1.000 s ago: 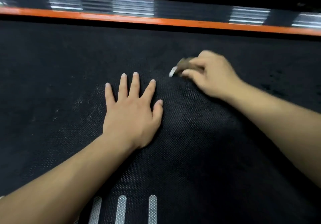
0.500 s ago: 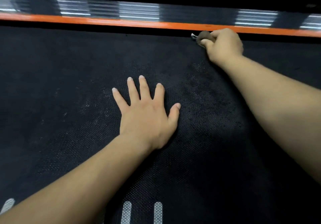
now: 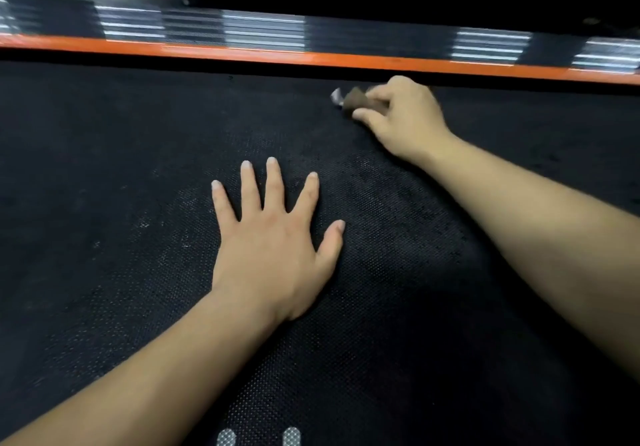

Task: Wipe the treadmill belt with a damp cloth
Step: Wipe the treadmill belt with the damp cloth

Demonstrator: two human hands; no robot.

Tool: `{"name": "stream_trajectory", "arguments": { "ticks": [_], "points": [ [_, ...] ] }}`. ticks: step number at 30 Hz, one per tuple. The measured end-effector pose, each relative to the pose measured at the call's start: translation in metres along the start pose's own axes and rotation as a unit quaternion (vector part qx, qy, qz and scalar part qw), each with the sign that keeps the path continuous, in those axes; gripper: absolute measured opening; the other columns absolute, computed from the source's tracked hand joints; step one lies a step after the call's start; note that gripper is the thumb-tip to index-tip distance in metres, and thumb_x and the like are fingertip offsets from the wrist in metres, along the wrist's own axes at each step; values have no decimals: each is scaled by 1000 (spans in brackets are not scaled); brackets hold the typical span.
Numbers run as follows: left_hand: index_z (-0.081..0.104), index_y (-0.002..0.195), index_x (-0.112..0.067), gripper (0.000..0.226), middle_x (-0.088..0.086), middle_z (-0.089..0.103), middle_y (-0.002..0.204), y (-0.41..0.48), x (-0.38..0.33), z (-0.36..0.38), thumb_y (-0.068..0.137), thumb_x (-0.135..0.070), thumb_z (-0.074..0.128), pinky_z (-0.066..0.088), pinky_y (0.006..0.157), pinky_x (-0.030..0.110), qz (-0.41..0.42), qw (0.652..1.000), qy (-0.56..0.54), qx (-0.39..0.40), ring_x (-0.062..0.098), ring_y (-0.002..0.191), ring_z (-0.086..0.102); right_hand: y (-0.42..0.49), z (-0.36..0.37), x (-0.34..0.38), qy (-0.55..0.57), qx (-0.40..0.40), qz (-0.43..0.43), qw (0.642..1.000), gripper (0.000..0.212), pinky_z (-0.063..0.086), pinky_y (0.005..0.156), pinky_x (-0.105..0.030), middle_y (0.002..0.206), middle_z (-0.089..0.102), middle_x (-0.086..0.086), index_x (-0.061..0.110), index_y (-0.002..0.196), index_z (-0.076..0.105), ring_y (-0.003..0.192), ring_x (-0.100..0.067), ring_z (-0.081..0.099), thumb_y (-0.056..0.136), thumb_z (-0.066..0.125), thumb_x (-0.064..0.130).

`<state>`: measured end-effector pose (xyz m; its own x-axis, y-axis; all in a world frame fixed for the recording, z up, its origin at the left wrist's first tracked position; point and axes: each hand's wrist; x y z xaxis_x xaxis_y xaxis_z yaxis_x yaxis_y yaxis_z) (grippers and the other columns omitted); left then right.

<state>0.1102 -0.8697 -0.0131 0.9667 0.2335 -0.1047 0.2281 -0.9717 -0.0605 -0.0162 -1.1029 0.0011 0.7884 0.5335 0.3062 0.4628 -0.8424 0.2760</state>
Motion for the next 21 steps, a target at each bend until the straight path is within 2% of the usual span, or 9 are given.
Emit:
{"name": "stream_trajectory", "arguments": {
  "ticks": [2, 5, 6, 9, 11, 12, 16, 19, 21],
  "points": [
    [7, 162, -38, 76, 10, -1, 172, -2, 1, 1, 93, -70, 3, -6, 123, 61, 41, 999, -2, -11, 32, 157, -11, 4, -13, -19, -28, 18, -10, 999, 33, 44, 78, -35, 99, 66, -5, 23, 105, 73, 96, -29, 60, 90, 62, 51],
    [11, 161, -38, 77, 8, 2, 172, -1, 1, 2, 93, -73, 5, -6, 124, 59, 69, 998, -4, -11, 29, 158, -8, 19, -31, -51, -27, -35, 137, 990, 34, 46, 81, -34, 105, 71, -6, 22, 105, 72, 104, -32, 62, 89, 63, 51],
    [10, 161, -38, 78, 7, 1, 172, -1, 1, 2, 92, -74, 4, -6, 124, 59, 69, 998, -2, -7, 29, 158, -9, 18, -27, -54, -29, -50, 145, 988, 33, 45, 78, -33, 103, 71, -5, 22, 103, 72, 103, -31, 62, 89, 63, 51],
    [4, 161, -39, 79, 7, -2, 172, 0, -1, 1, 91, -74, 1, -6, 124, 60, 67, 998, 8, 3, 29, 157, -11, -5, -20, -42, 9, -22, 54, 998, 28, 41, 74, -31, 89, 66, -3, 22, 93, 72, 91, -27, 61, 88, 64, 49],
    [2, 161, -39, 79, 7, -4, 172, 0, -1, 1, 90, -74, -1, -6, 124, 59, 62, 998, 9, 8, 29, 157, -12, -24, -26, -41, 16, 22, -5, 1000, 31, 45, 78, -35, 91, 64, -4, 21, 100, 73, 89, -25, 58, 89, 64, 49],
    [1, 161, -39, 79, 7, -5, 172, 0, -1, 0, 90, -74, -1, -6, 124, 59, 61, 998, 10, 12, 29, 157, -13, -23, -30, -48, 0, 16, 0, 1000, 33, 47, 80, -37, 94, 66, -6, 22, 103, 74, 91, -27, 59, 90, 63, 50],
    [-3, 161, -37, 78, 8, -12, 171, 4, -6, -4, 91, -70, -2, -10, 123, 60, 53, 997, 8, 48, 29, 156, -19, -5, -41, -66, -27, -62, 146, 987, 35, 47, 82, -35, 104, 71, -8, 23, 107, 73, 104, -33, 63, 90, 60, 51],
    [-3, 161, -35, 74, 9, -14, 171, 4, -12, 0, 94, -66, -1, -11, 122, 62, 42, 998, -6, 50, 31, 155, -21, -35, -35, -48, -16, -36, 51, 998, 31, 46, 78, -35, 98, 68, -8, 23, 105, 73, 95, -29, 61, 90, 62, 48],
    [0, 161, -34, 76, 10, -10, 171, 1, -13, 3, 92, -66, 1, -9, 122, 62, 37, 999, -1, 24, 31, 156, -18, -70, -36, -37, 13, 20, -38, 999, 30, 47, 75, -37, 89, 61, -7, 22, 101, 74, 86, -26, 58, 90, 62, 47]
  ]
}}
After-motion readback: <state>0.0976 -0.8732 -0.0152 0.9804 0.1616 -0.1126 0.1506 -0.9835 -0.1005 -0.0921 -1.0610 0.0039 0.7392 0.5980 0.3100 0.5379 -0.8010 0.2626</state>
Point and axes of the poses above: each hand's wrist, its own y-axis towards the middle knuckle, its own z-axis out of the palm, x = y × z
